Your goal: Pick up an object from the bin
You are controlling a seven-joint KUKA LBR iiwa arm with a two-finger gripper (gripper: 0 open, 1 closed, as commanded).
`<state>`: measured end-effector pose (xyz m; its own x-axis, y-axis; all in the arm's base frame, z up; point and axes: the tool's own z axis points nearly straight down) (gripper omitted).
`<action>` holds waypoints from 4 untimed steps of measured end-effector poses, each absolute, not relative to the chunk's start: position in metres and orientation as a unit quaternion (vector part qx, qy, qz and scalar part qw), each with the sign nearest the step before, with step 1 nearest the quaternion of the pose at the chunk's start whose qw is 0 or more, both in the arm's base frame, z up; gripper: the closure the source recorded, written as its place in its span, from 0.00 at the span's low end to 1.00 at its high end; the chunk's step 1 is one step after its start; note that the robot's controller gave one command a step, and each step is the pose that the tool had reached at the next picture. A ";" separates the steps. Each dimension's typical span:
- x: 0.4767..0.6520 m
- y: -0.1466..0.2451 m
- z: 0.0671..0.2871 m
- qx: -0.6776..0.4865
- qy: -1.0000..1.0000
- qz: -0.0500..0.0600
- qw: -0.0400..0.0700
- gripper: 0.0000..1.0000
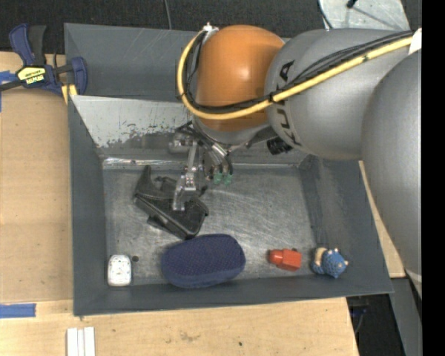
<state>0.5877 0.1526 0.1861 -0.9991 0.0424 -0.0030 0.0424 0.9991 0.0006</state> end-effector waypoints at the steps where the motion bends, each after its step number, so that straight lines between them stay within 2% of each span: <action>1: 0.596 0.150 0.117 -0.137 0.991 0.002 0.006 0.00; 2: 0.598 0.152 0.113 -0.141 0.990 0.002 0.003 0.00; 3: 0.598 0.153 0.117 -0.141 0.990 0.003 -0.002 1.00; 4: 0.603 0.152 0.114 -0.140 0.990 0.004 0.013 0.00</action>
Offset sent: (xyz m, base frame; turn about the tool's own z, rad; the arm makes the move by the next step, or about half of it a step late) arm 0.0066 -0.0073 -0.1059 -0.3890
